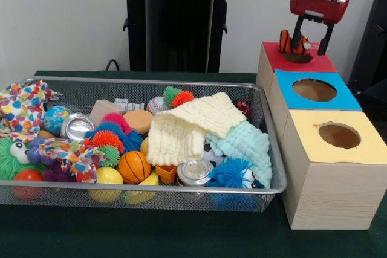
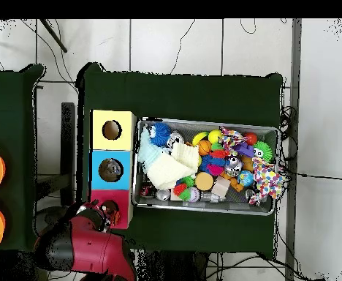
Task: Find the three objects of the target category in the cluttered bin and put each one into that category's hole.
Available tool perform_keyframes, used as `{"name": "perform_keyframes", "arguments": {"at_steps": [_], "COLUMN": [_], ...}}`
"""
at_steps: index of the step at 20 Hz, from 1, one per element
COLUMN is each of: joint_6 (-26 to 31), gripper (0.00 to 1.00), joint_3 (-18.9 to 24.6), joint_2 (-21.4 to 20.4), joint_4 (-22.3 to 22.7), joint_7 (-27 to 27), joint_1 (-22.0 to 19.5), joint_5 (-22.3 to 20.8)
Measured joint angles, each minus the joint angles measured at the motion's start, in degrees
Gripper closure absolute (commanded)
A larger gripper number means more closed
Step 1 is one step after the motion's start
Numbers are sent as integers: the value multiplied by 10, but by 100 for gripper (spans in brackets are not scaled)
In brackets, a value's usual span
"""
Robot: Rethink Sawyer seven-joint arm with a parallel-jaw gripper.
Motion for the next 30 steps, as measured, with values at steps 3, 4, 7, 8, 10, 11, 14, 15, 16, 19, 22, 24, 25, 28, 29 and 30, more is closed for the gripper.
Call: {"name": "perform_keyframes", "arguments": {"at_steps": [3,4,7,8,10,11,14,15,16,19,22,24,25,28,29,30], "joint_6": [0,0,0,0,0,0,0,0,0,0,0,0,0,0,0,0], "gripper": [0,0,0,0,0,0,0,0,0,0,0,0,0,0,0,0], "joint_3": [0,0,0,0,0,0,0,0,0,0,0,0,0,0,0,0], "joint_2": [0,0,0,0,0,0,0,0,0,0,0,2,3,7,8,8], "joint_4": [0,0,0,0,0,0,0,0,0,0,-2,-5,-7,-12,-13,-14], "joint_7": [0,0,0,0,0,0,0,0,0,0,0,0,0,0,0,0], "joint_1": [-6,-12,-16,-18,-20,-23,-25,-26,-27,-33,-40,-42,-42,-42,-42,-42], "joint_5": [0,0,0,0,0,0,0,0,0,0,0,0,0,0,0,0]}}
